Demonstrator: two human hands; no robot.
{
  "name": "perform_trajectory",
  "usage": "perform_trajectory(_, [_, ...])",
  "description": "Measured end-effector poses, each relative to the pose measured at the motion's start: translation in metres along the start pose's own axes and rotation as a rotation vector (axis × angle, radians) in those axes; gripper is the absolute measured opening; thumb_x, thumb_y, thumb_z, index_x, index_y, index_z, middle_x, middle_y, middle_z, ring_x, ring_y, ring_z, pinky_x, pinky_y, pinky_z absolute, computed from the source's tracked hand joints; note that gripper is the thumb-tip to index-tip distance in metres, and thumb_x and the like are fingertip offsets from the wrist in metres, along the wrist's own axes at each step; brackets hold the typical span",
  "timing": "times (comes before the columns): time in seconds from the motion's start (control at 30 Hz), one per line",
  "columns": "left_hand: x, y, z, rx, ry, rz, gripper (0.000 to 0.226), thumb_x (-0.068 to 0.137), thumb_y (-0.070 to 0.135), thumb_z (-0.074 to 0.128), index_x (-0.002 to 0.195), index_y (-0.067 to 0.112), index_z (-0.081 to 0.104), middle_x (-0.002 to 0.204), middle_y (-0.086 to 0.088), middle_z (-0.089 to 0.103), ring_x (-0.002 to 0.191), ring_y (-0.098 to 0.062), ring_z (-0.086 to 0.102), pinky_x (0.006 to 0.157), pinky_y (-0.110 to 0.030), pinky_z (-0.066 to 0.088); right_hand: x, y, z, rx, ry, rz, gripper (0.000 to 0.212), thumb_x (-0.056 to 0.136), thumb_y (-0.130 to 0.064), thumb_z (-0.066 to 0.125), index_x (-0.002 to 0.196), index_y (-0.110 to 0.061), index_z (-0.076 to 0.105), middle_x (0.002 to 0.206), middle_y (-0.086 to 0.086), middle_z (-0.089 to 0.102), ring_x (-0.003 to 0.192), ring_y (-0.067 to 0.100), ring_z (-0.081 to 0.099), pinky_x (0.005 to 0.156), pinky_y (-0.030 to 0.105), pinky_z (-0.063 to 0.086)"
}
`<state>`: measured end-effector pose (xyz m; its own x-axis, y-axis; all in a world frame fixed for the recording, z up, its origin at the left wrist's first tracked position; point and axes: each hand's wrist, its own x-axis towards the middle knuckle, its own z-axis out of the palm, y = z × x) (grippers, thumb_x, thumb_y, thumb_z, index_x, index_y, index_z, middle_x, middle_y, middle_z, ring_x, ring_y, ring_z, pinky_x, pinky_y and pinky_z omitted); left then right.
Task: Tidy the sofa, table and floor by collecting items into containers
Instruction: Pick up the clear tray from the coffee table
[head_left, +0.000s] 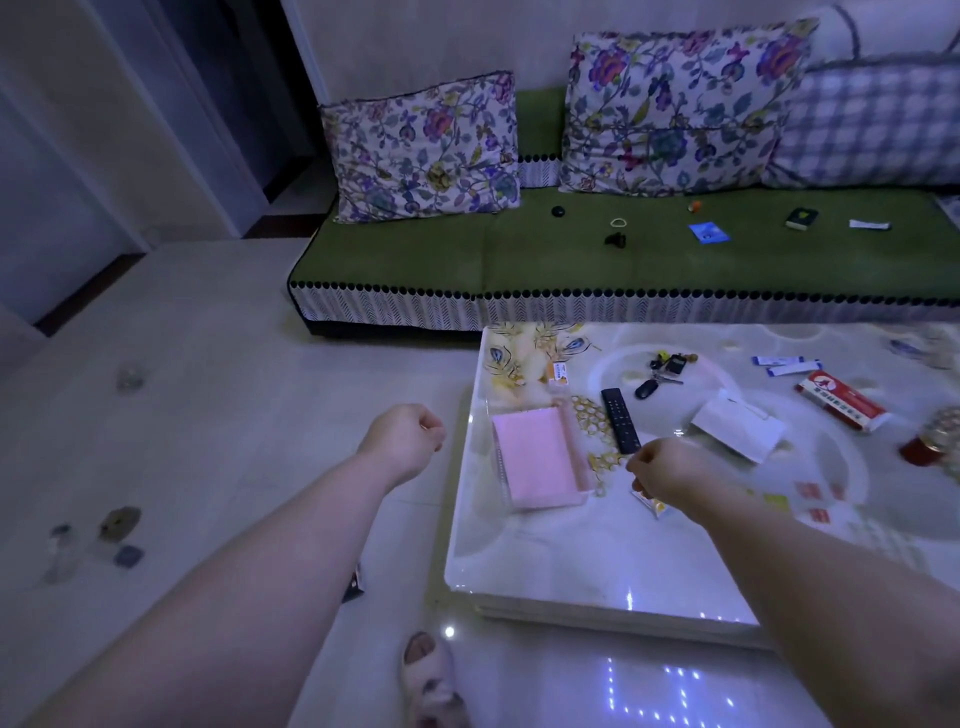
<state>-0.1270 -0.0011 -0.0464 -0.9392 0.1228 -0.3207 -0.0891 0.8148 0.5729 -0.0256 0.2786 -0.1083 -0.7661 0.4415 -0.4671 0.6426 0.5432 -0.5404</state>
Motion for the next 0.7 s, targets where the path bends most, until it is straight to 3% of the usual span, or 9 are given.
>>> perform_trajectory(0.17, [0.071,-0.01,-0.006,0.092,-0.113,0.048,0.015,0.09,0.022,0.057,0.098,0.016,0.067,0.1,-0.003,0.068,0.096,-0.025,0.063,0.085,-0.033,0.052,0.034,-0.024,0.03,0.05,0.061,0.105,0.023,0.089,-0.019,0.051,0.084,-0.005,0.068,0.089,0.016,0.071,0.078,0.03,0.063,0.068,0.03,0.05])
perform_trajectory(0.27, [0.115,-0.021,-0.008,0.088,-0.199,0.061,0.01,0.09,0.02,0.057,0.094,0.017,0.065,0.103,-0.007,0.069,0.098,-0.026,0.064,0.085,-0.033,0.052,0.047,-0.037,0.052,0.06,0.079,0.204,0.022,0.09,-0.019,0.051,0.085,-0.005,0.067,0.088,0.015,0.066,0.079,0.028,0.058,0.063,0.025,0.042])
perform_trajectory(0.5, [0.197,-0.027,0.002,0.164,-0.331,0.084,0.013,0.09,0.019,0.054,0.094,0.014,0.066,0.101,-0.008,0.068,0.097,-0.028,0.064,0.081,-0.034,0.052,0.098,-0.065,0.085,0.1,0.127,0.332,0.025,0.091,-0.02,0.051,0.104,-0.008,0.068,0.111,0.016,0.067,0.108,0.033,0.058,0.092,0.035,0.047])
perform_trajectory(0.7, [0.231,-0.035,0.039,0.229,-0.437,0.054,0.009,0.091,0.02,0.055,0.088,0.016,0.062,0.103,-0.01,0.068,0.1,-0.029,0.063,0.087,-0.036,0.051,0.145,-0.055,0.104,0.033,0.053,0.375,0.039,0.089,-0.014,0.051,0.127,-0.012,0.055,0.132,0.009,0.056,0.123,0.028,0.05,0.096,0.028,0.041])
